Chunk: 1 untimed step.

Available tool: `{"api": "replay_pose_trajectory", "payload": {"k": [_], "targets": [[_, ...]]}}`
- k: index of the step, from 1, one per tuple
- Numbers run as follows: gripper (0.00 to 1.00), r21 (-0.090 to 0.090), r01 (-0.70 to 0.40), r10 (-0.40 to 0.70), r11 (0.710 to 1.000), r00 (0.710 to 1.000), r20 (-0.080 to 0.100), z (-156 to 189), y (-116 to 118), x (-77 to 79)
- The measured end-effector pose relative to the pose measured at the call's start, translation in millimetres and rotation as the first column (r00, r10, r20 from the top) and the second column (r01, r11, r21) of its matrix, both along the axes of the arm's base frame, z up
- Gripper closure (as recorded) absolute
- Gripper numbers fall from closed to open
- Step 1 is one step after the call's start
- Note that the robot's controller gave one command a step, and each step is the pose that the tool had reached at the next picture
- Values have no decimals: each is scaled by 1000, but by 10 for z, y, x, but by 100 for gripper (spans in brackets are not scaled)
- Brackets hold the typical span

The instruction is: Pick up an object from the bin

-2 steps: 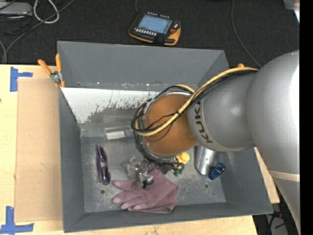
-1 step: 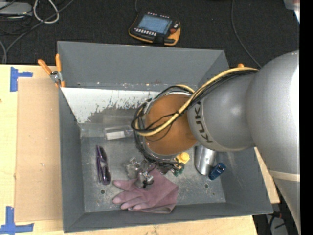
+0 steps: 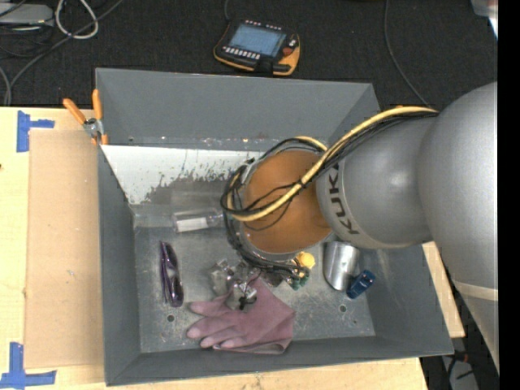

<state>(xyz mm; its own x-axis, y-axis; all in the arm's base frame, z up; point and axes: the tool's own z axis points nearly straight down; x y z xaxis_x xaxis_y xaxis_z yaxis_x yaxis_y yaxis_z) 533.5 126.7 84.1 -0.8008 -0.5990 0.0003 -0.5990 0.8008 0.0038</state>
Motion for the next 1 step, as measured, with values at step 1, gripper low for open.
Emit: {"api": "replay_pose_trajectory", "payload": {"k": [1], "targets": [[100, -1, 1, -1, 1000, 1000, -7, 418, 1, -20]]}}
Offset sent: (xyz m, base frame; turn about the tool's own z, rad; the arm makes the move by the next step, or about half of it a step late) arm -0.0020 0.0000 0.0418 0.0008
